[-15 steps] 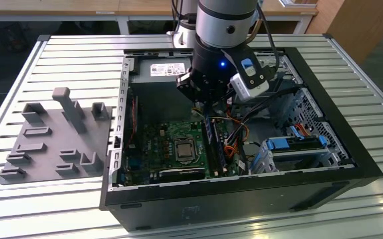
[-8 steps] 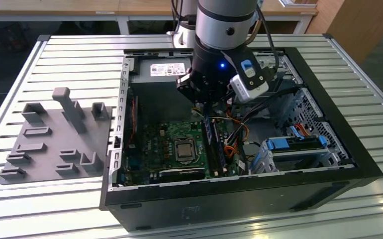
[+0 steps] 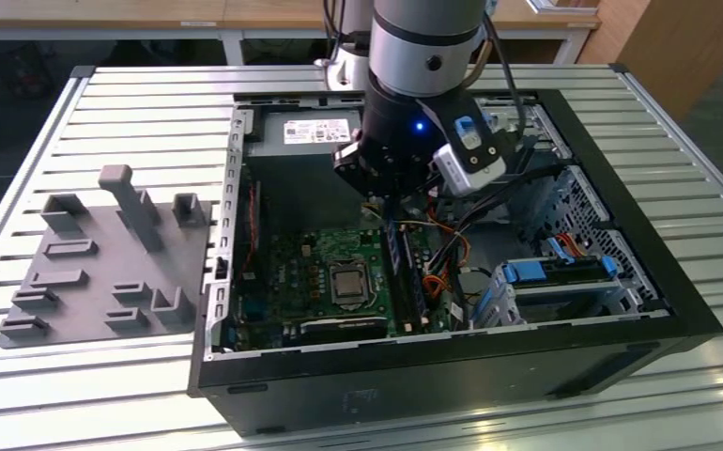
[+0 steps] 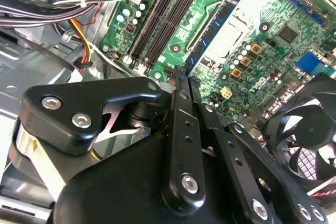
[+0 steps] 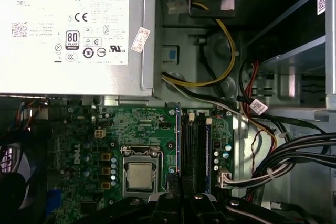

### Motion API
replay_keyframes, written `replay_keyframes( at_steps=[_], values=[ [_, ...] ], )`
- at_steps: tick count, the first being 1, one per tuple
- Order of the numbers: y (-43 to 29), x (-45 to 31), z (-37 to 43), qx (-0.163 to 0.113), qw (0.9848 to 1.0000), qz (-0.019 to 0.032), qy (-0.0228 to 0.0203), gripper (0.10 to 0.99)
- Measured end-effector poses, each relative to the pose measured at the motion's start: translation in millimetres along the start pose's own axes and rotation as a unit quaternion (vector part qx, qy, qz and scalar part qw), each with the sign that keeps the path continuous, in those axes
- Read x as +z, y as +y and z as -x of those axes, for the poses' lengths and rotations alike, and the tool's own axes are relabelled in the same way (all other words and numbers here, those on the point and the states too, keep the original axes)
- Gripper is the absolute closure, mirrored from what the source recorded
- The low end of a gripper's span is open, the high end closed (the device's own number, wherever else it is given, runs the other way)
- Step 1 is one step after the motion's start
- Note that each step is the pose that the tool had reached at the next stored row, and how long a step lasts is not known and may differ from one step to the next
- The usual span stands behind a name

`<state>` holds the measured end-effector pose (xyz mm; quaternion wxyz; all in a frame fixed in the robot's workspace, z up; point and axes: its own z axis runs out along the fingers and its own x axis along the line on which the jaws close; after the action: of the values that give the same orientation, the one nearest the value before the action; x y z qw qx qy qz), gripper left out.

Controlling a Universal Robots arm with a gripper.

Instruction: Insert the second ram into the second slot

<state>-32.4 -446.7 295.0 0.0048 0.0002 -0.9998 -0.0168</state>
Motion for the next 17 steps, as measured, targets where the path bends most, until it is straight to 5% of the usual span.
replay_keyframes(
  at_steps=[17],
  values=[
    [-4.8, 13.9, 0.2, 0.000, 1.0000, -0.0002, 0.0011, 0.953]
  ],
)
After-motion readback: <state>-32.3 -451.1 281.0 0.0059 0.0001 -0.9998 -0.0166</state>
